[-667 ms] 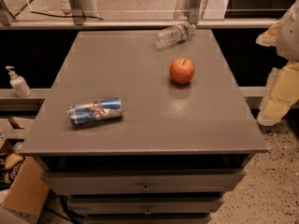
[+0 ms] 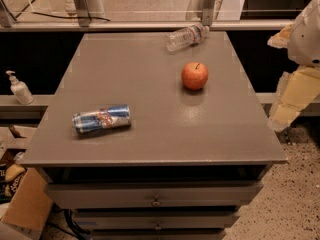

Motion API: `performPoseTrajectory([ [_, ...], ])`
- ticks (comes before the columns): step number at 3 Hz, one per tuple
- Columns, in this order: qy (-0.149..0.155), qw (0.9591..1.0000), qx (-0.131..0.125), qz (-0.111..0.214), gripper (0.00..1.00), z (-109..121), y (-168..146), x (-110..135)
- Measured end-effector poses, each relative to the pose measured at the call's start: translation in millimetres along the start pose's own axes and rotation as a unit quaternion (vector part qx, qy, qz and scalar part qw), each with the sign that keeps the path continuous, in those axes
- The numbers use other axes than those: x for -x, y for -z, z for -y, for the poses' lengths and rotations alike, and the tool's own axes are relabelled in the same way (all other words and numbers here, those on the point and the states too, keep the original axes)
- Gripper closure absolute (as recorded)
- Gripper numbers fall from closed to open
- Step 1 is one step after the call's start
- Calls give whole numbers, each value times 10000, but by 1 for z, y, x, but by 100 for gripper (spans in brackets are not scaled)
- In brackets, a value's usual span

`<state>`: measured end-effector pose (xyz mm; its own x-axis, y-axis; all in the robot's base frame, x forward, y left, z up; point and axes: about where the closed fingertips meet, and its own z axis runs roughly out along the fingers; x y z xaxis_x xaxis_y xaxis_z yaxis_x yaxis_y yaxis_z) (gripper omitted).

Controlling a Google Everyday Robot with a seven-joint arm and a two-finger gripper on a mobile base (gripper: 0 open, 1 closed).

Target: Move apple near redbull can

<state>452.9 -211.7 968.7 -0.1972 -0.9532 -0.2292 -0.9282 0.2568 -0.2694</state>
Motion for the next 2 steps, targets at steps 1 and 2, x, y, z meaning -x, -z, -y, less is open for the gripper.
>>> performPoseTrajectory([
  [1,213,9994,-98,265,0,19,-39,14],
  [2,294,9979,-173,552,0,45,-82,36],
])
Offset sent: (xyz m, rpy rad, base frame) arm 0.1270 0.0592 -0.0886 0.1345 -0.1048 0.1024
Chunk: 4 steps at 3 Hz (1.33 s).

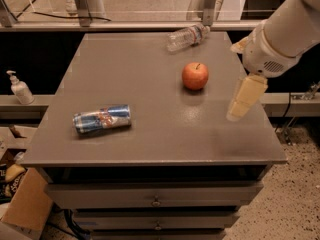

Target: Move apple near redbull can

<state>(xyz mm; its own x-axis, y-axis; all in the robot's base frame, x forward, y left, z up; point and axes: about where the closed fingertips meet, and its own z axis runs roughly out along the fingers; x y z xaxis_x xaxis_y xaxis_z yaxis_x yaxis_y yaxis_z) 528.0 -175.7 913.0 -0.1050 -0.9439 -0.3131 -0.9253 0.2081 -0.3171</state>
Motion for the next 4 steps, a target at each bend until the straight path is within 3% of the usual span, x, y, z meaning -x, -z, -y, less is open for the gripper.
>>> performPoseTrajectory([
  [1,-132,9998,-2,177,0,20,-36,13],
  [4,-789,9950,58,608,0,63,-95,39],
])
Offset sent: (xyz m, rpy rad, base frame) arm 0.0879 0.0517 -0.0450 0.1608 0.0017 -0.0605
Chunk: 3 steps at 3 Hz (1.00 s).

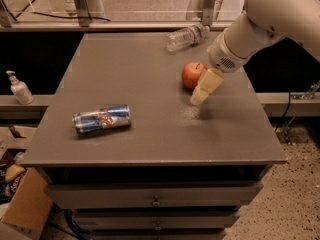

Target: Move apple near redbull can

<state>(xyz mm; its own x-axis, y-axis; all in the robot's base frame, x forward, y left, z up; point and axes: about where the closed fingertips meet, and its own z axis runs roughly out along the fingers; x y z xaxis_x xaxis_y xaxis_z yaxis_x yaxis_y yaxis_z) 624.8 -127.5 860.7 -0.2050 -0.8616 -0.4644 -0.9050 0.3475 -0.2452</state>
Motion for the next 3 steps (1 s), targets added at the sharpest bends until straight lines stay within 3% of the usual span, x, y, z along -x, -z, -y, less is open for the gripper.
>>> performPoseTrajectory([
  [1,-161,9999,-4,12,0,11,-14,1],
  [3,-331,9994,25,82,39,15,-26,5],
])
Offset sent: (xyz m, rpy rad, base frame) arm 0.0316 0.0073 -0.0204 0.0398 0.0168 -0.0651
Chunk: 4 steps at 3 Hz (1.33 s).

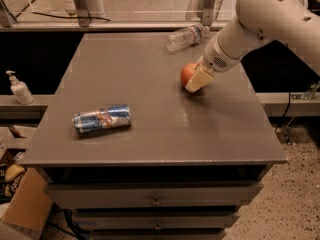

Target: Move apple near redbull can

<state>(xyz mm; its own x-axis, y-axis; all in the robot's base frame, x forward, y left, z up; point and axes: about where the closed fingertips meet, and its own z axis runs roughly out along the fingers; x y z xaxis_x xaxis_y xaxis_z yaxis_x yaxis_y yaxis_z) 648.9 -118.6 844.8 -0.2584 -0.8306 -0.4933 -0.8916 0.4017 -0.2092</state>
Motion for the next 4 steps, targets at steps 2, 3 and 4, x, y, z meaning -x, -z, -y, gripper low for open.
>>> performPoseTrajectory([
  [2,-87,9997,206,114,86,-20,19,4],
  [3,47,9979,607,227,100,-64,41,5],
  [4,359,9937,1018,304,100,-116,49,9],
])
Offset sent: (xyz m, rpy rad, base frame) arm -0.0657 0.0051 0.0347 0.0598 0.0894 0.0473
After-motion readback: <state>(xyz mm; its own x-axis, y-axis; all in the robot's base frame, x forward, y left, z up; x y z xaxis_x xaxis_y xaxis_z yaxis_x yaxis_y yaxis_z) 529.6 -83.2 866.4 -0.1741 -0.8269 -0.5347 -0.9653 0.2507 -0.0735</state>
